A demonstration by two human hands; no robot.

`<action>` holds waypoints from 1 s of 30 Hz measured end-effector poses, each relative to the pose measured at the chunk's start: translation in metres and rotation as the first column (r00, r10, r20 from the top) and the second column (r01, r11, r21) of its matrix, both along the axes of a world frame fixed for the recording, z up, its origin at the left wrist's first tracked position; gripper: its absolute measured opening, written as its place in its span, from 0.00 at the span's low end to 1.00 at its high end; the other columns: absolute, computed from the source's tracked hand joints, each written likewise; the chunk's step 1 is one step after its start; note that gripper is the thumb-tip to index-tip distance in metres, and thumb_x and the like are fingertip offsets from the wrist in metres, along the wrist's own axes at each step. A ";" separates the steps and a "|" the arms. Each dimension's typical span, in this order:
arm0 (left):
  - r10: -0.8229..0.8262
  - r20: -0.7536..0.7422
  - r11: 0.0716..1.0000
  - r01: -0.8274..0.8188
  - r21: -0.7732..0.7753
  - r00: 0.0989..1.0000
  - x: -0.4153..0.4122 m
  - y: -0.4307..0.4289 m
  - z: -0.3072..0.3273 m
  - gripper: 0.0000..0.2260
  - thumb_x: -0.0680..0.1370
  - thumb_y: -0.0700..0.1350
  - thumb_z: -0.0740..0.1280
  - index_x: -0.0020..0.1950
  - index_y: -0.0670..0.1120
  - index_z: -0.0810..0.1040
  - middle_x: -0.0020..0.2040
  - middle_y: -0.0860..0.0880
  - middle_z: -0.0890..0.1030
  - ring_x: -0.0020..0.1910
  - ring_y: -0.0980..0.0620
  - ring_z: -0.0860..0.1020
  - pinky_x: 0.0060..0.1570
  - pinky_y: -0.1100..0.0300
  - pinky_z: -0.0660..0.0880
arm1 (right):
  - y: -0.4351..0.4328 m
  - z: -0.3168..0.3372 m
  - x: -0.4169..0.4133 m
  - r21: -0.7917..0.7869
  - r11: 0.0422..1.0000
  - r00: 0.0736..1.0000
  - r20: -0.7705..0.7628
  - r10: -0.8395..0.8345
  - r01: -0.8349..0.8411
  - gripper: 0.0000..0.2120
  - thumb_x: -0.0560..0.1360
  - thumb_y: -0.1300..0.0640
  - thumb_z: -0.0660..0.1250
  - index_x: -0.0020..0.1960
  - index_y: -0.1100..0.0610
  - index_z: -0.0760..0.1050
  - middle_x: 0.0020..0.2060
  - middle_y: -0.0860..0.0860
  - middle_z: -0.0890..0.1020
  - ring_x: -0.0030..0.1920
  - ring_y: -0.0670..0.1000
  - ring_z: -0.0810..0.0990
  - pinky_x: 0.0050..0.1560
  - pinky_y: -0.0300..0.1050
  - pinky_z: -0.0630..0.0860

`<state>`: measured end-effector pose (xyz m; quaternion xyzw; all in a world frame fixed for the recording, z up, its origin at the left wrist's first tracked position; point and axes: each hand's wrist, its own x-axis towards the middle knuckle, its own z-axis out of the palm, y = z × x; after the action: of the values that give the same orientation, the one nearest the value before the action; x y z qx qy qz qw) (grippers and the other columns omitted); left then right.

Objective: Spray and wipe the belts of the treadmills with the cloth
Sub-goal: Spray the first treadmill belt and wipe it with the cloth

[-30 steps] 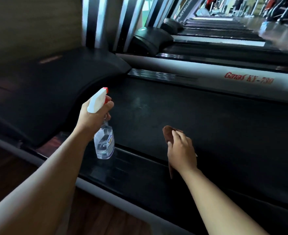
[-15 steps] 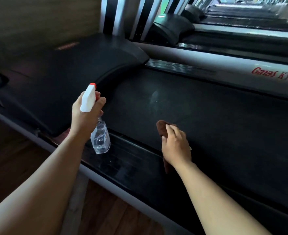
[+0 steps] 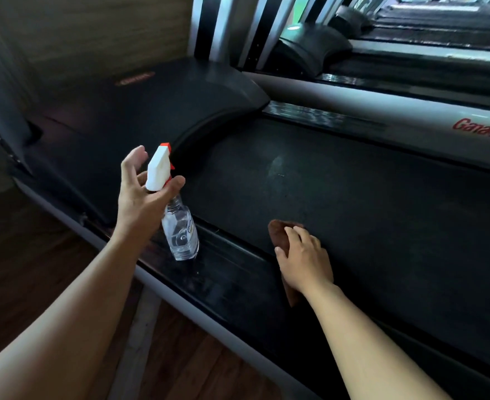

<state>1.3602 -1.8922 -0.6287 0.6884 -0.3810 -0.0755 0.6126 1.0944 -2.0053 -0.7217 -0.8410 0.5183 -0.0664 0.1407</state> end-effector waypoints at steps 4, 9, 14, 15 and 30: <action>0.011 0.222 0.994 -0.034 0.100 0.975 -0.005 0.014 0.017 0.44 0.69 0.50 0.81 0.78 0.56 0.59 0.78 0.53 0.59 0.76 0.56 0.61 0.75 0.59 0.61 | 0.002 0.004 -0.009 -0.001 1.000 1.000 0.018 -0.003 0.003 0.30 0.80 0.40 0.58 0.78 0.51 0.58 0.77 0.51 0.63 0.74 0.56 0.64 0.69 0.54 0.65; -0.010 0.579 0.991 -0.070 0.116 0.815 -0.027 0.012 0.044 0.39 0.70 0.56 0.77 0.76 0.47 0.66 0.78 0.47 0.64 0.79 0.47 0.56 0.77 0.59 0.54 | 0.006 0.011 -0.023 -0.013 1.000 0.998 0.058 -0.014 0.014 0.30 0.80 0.39 0.56 0.78 0.51 0.59 0.76 0.51 0.64 0.74 0.55 0.64 0.71 0.54 0.64; -0.034 0.761 0.994 -0.059 0.094 0.648 -0.069 -0.012 0.057 0.22 0.75 0.54 0.69 0.67 0.45 0.77 0.69 0.47 0.75 0.75 0.44 0.64 0.75 0.52 0.60 | 0.004 0.018 -0.045 -0.038 0.998 0.994 0.101 -0.048 0.052 0.27 0.81 0.40 0.56 0.76 0.52 0.63 0.75 0.51 0.67 0.73 0.54 0.65 0.71 0.53 0.64; -0.065 0.766 0.993 -0.032 0.111 0.640 -0.080 -0.018 0.056 0.20 0.76 0.53 0.69 0.65 0.45 0.79 0.67 0.47 0.76 0.74 0.44 0.66 0.74 0.55 0.60 | 0.003 0.019 -0.051 -0.045 0.997 0.993 0.105 -0.057 0.062 0.27 0.81 0.41 0.56 0.76 0.52 0.63 0.74 0.51 0.67 0.73 0.54 0.66 0.71 0.53 0.64; -0.317 0.146 0.535 0.049 0.843 0.937 -0.235 -0.084 -0.081 0.40 0.77 0.67 0.62 0.81 0.53 0.49 0.81 0.38 0.39 0.78 0.30 0.46 0.77 0.41 0.48 | -0.008 -0.012 -0.122 -0.082 0.979 0.981 0.076 -0.181 0.187 0.21 0.81 0.49 0.59 0.72 0.55 0.69 0.71 0.54 0.72 0.72 0.57 0.67 0.73 0.55 0.61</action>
<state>1.1251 -1.9766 -0.7099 0.8536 -0.4539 -0.2115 0.1435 0.9723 -2.0137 -0.7334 -0.7922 0.5852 -0.1305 0.1138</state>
